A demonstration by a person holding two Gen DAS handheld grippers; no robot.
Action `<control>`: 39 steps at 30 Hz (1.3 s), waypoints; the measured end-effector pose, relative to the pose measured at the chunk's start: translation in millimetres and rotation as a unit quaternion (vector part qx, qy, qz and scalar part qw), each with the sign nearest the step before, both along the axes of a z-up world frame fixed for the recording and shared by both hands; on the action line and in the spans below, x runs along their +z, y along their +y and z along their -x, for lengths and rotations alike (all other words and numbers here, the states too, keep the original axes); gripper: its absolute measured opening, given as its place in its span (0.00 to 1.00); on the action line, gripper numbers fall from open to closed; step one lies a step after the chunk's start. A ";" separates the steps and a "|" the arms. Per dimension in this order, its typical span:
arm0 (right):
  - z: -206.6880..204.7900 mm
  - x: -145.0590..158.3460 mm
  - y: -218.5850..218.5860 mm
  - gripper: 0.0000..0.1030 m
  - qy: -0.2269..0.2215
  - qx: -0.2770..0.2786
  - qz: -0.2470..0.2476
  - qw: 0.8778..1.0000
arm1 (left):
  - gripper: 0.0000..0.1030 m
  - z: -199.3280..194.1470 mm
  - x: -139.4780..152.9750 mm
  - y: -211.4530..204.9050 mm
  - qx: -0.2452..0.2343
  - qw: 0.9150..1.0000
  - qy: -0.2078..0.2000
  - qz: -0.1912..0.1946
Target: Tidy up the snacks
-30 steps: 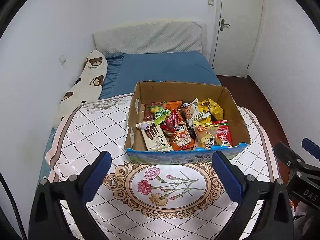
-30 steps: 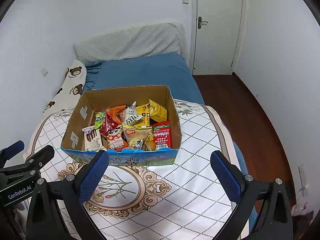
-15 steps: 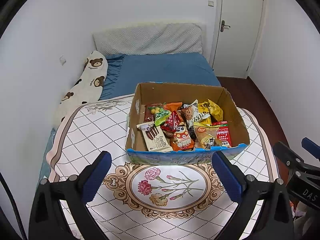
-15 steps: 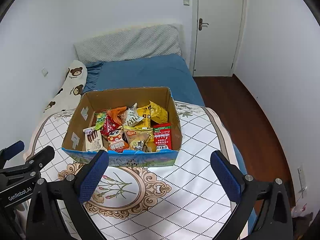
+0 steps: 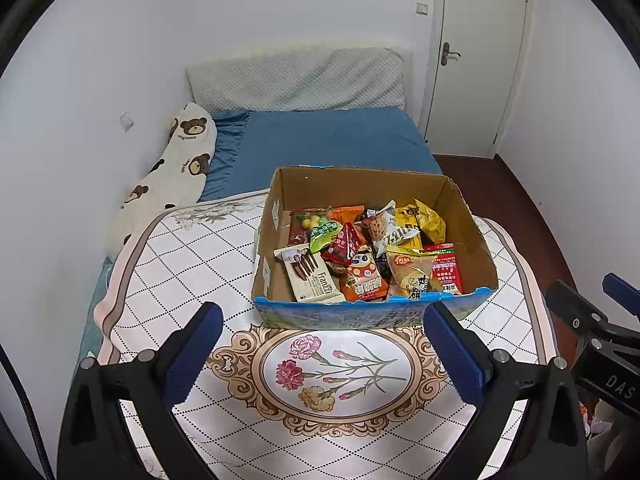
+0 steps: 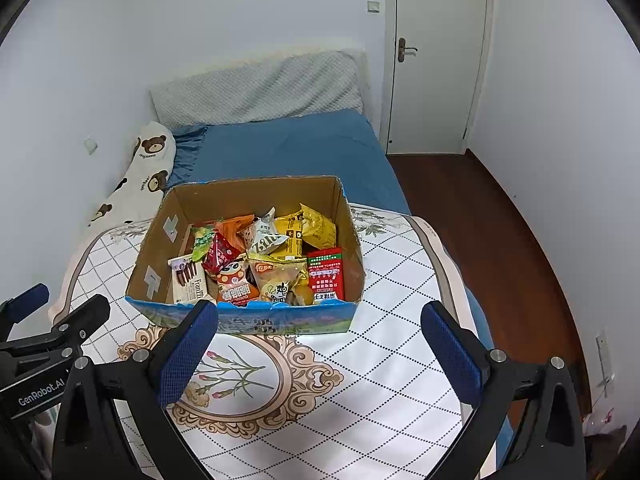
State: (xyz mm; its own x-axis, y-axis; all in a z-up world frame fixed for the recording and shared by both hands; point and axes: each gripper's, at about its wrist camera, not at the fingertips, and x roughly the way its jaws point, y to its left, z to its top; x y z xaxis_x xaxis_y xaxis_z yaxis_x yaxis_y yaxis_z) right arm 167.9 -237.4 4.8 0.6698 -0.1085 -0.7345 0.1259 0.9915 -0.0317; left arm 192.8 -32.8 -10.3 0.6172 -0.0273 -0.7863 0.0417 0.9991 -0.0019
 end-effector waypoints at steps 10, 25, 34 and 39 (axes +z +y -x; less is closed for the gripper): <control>0.6 2.4 0.8 1.00 -0.002 0.003 0.000 1.000 | 1.00 0.6 5.5 2.7 0.005 1.000 -0.004 -0.004; -0.3 5.5 1.0 1.00 -0.002 0.006 -0.001 1.000 | 1.00 0.6 6.1 3.3 0.006 1.000 -0.004 -0.006; -0.1 7.9 2.9 1.00 -0.004 0.007 0.001 1.000 | 1.00 0.9 6.7 3.8 0.007 1.000 -0.005 -0.006; 0.4 8.8 2.9 1.00 -0.005 0.007 0.000 1.000 | 1.00 0.3 9.3 5.2 0.009 1.000 -0.006 -0.007</control>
State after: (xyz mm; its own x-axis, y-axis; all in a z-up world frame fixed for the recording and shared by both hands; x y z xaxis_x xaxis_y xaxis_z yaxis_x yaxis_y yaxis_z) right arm 167.5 -234.5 13.5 0.6790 -0.0999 -0.7273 0.1125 0.9932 -0.0314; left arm 192.5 -27.6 -1.0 0.6264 -0.0052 -0.7795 0.0243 0.9996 0.0128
